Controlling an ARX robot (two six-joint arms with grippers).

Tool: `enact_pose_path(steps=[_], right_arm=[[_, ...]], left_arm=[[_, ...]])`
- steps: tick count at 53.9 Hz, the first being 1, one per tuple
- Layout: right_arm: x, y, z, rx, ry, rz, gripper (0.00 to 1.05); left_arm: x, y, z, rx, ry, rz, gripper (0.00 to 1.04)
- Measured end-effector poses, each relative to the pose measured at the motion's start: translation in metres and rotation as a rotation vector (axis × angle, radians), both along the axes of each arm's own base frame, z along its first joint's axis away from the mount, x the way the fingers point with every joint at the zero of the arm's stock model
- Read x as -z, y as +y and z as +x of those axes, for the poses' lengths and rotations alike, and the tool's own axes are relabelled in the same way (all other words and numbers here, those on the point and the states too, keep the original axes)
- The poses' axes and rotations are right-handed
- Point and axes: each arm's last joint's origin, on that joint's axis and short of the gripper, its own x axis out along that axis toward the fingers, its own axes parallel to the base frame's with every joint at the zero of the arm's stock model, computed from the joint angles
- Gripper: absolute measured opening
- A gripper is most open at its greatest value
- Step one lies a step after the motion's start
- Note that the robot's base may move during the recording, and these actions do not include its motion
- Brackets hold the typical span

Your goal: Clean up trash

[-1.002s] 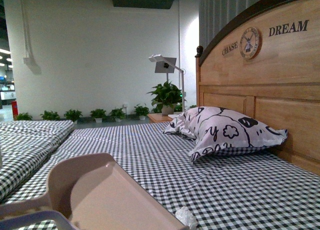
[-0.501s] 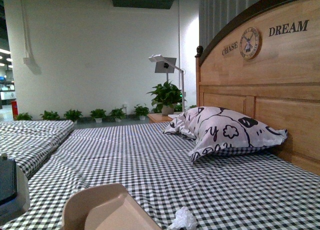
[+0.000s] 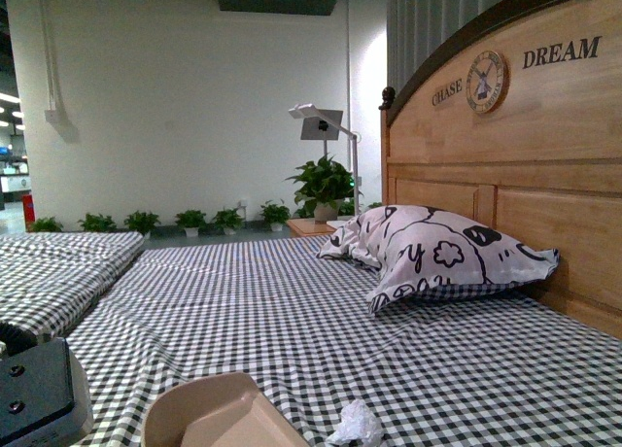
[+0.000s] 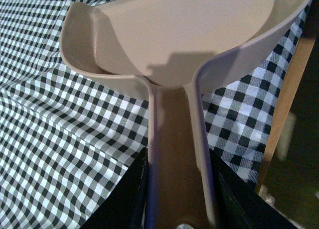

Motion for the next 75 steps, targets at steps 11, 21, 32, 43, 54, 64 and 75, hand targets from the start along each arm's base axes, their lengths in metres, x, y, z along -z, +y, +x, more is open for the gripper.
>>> enact_pose_path(steps=[11,21,32,43,54,64,75], right_arm=[[0.000,0.000,0.000,0.000,0.000,0.000,0.20],[0.000,0.000,0.000,0.000,0.000,0.000,0.20],[0.000,0.000,0.000,0.000,0.000,0.000,0.20],[0.001,0.001,0.004,-0.030,0.054,-0.004,0.20],[0.002,0.010,0.056,-0.187,0.553,-0.082,0.20],[0.035,0.025,0.117,-0.218,0.727,-0.092,0.20],[0.048,0.040,0.163,-0.228,0.759,-0.088,0.20]], left_arm=[[0.010,0.000,0.001,0.000,0.063,-0.003,0.29],[0.014,0.002,0.000,-0.007,0.099,-0.002,0.29],[0.014,0.002,0.000,-0.007,0.099,-0.001,0.29],[0.014,0.002,0.000,-0.007,0.099,-0.002,0.29],[0.014,0.002,0.000,-0.008,0.099,-0.002,0.29],[0.014,0.002,0.000,-0.008,0.101,-0.002,0.29],[0.014,0.002,0.000,-0.008,0.101,-0.002,0.29]])
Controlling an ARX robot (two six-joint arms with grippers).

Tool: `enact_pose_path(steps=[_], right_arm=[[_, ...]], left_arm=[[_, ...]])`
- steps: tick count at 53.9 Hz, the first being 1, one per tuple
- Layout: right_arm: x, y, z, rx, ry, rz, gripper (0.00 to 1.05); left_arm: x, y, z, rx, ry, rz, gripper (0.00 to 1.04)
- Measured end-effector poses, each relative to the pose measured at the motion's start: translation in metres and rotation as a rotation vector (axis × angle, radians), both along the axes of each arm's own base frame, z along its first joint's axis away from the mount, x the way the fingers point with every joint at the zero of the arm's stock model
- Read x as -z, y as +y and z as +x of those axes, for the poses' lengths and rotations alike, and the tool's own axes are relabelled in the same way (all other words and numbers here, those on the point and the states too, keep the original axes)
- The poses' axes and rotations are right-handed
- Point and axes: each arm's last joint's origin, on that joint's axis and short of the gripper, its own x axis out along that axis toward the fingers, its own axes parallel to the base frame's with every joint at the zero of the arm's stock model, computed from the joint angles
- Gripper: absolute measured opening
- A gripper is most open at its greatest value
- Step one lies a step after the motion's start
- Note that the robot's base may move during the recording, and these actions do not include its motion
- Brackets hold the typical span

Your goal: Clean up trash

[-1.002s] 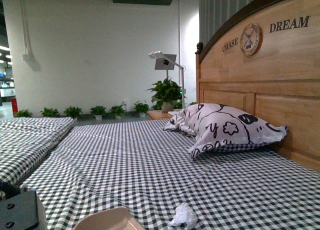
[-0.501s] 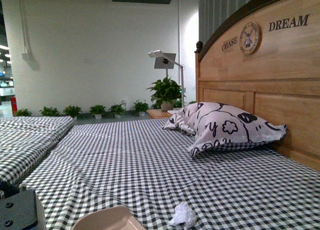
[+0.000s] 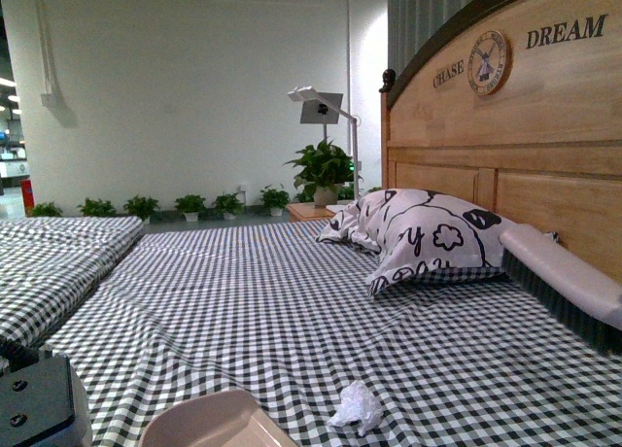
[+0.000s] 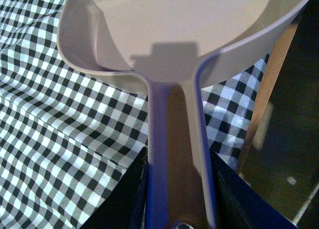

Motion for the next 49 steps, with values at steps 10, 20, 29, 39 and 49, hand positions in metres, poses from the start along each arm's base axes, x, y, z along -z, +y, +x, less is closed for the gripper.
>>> enact_pose_path(steps=[10,20,29,39,49], right_arm=[[0.024,0.008,0.025,-0.006,0.052,-0.006,0.20],[0.047,0.009,0.041,-0.015,0.099,0.000,0.20],[0.060,0.013,0.054,-0.034,0.109,0.011,0.20],[0.080,0.020,0.062,-0.051,0.139,0.002,0.20],[0.101,0.032,0.062,-0.083,0.184,-0.014,0.20]], left_arm=[[0.000,0.000,0.000,0.000,0.000,0.000,0.29],[0.000,0.000,0.000,0.000,0.000,0.000,0.29],[0.000,0.000,0.000,0.000,0.000,0.000,0.29],[0.000,0.000,0.000,0.000,0.000,0.000,0.29],[0.000,0.000,0.000,0.000,0.000,0.000,0.29]])
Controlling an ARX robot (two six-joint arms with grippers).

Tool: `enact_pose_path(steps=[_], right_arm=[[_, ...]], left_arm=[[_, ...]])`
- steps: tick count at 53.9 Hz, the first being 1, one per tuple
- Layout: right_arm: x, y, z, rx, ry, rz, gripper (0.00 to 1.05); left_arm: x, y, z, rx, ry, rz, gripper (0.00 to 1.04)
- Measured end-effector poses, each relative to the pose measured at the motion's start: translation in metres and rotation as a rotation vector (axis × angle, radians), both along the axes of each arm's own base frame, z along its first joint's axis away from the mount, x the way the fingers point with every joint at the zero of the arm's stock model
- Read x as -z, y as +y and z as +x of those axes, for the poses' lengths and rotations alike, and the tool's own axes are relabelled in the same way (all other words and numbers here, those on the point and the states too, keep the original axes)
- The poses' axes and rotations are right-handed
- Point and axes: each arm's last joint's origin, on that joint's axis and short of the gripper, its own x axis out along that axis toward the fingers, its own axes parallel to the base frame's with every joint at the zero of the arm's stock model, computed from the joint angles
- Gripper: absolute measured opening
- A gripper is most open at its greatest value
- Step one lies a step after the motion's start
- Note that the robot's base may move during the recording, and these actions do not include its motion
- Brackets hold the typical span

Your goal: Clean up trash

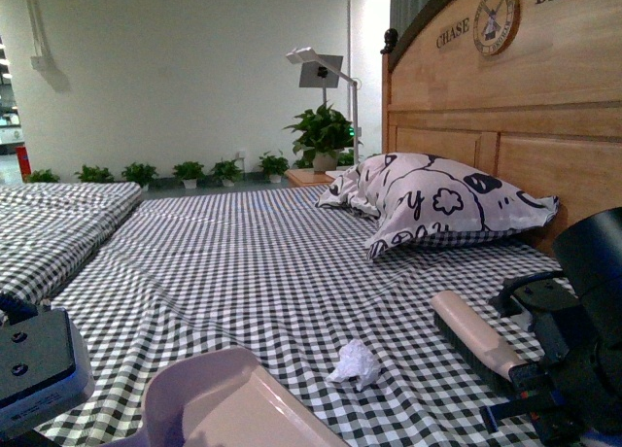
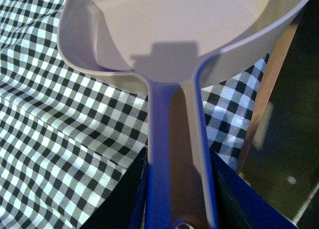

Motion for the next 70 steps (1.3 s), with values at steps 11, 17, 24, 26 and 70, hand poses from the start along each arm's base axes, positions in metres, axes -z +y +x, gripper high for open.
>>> enact_pose_path(steps=[11,17,24,26,70], right_arm=[[0.004,0.025,-0.014,-0.153,0.049,0.076,0.20],[-0.004,0.040,-0.046,-0.386,0.152,0.225,0.20],[-0.036,0.044,-0.074,-0.629,0.183,0.437,0.20],[-0.049,0.043,-0.078,-0.681,0.168,0.485,0.20],[-0.137,-0.148,-0.087,-0.057,-0.312,0.376,0.20]], left_arm=[[0.000,0.000,0.000,0.000,0.000,0.000,0.29],[0.000,0.000,0.000,0.000,0.000,0.000,0.29],[0.000,0.000,0.000,0.000,0.000,0.000,0.29],[0.000,0.000,0.000,0.000,0.000,0.000,0.29],[-0.024,0.005,-0.001,-0.221,-0.238,-0.181,0.29]])
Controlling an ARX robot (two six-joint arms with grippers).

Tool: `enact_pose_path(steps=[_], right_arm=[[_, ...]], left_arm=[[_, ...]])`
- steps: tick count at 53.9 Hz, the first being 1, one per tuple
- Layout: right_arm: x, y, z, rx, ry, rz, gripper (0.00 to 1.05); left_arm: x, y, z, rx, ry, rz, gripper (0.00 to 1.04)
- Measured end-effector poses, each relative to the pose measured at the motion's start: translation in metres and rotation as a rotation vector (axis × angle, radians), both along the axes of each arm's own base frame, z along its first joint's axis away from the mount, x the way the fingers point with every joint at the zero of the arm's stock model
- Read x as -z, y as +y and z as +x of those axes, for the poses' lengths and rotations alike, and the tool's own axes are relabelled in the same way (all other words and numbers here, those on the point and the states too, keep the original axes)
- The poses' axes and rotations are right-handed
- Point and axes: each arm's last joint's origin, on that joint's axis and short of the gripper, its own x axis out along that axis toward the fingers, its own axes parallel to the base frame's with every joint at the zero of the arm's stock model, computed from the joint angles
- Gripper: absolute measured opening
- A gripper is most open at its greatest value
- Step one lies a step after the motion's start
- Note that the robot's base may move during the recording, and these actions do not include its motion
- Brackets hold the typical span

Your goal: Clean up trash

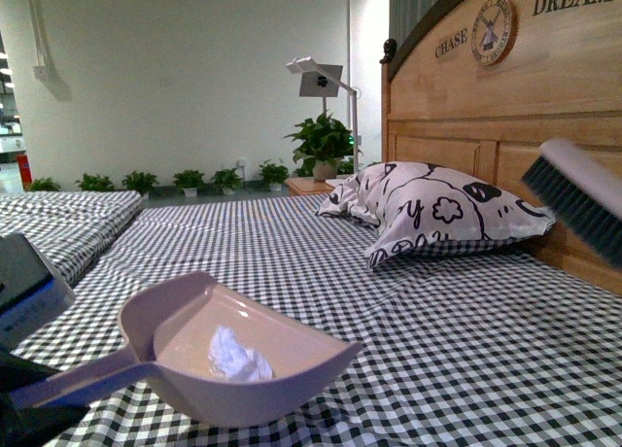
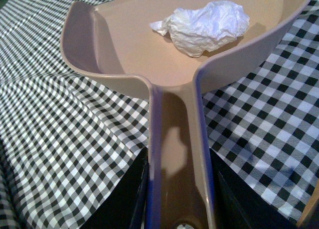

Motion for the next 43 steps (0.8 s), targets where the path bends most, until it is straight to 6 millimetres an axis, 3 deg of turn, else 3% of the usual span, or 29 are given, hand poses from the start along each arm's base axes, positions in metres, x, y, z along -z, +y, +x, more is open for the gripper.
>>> enact_pose_path(steps=[13,29,43], right_arm=[[-0.045,-0.040,-0.056,0.112,-0.120,0.088,0.20],[-0.086,-0.047,-0.128,0.073,-0.227,0.198,0.20],[-0.102,-0.047,-0.172,0.054,-0.248,0.309,0.20]], left_arm=[[-0.036,0.015,-0.011,-0.242,-0.157,-0.036,0.29],[-0.089,0.025,-0.040,-0.463,-0.434,-0.051,0.29],[-0.128,0.005,-0.090,-0.429,-0.568,-0.120,0.29]])
